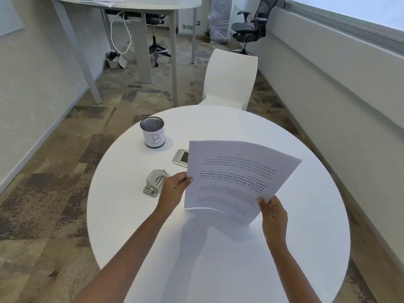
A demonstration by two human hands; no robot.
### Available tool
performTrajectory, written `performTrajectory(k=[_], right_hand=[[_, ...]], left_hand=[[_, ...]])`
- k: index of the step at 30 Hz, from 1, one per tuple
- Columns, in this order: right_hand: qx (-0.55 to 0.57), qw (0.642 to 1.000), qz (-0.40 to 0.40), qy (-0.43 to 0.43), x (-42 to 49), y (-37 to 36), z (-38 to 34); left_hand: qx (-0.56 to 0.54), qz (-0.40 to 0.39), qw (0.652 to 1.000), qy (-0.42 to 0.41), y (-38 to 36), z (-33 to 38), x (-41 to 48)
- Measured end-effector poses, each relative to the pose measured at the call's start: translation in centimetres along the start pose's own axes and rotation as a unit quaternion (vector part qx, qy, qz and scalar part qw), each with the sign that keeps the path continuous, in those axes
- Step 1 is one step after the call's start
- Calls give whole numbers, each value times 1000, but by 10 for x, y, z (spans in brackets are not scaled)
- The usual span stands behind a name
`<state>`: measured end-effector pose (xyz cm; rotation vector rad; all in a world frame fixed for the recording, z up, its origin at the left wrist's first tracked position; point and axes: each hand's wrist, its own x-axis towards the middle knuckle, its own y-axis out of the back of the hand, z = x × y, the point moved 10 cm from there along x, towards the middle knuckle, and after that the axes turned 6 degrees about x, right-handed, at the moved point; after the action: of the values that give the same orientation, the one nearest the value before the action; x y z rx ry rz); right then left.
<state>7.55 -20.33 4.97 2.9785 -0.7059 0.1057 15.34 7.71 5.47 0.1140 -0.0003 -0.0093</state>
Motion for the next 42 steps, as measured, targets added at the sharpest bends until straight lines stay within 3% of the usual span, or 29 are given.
performTrajectory(k=[5, 13, 20, 26, 31, 37, 42], right_hand=[[75, 995, 42, -45, 2, 13, 15], [135, 981, -2, -137, -8, 19, 36], [297, 911, -56, -280, -34, -24, 54], [284, 913, -62, -288, -45, -46, 52], [217, 941, 1, -260, -41, -28, 55], [126, 962, 0, -242, -36, 6, 55], [84, 964, -44, -248, -34, 28, 62]], left_hand=[[-45, 48, 998, 25, 2, 4, 2], [-188, 131, 966, 122, 10, -5, -3], [-277, 150, 922, 226, -1, -40, -18], [-301, 161, 899, 273, -18, -59, -38], [-317, 121, 897, 284, -28, -68, -49], [-304, 117, 896, 302, 5, -79, -44], [-199, 87, 933, 287, 38, -88, -33]])
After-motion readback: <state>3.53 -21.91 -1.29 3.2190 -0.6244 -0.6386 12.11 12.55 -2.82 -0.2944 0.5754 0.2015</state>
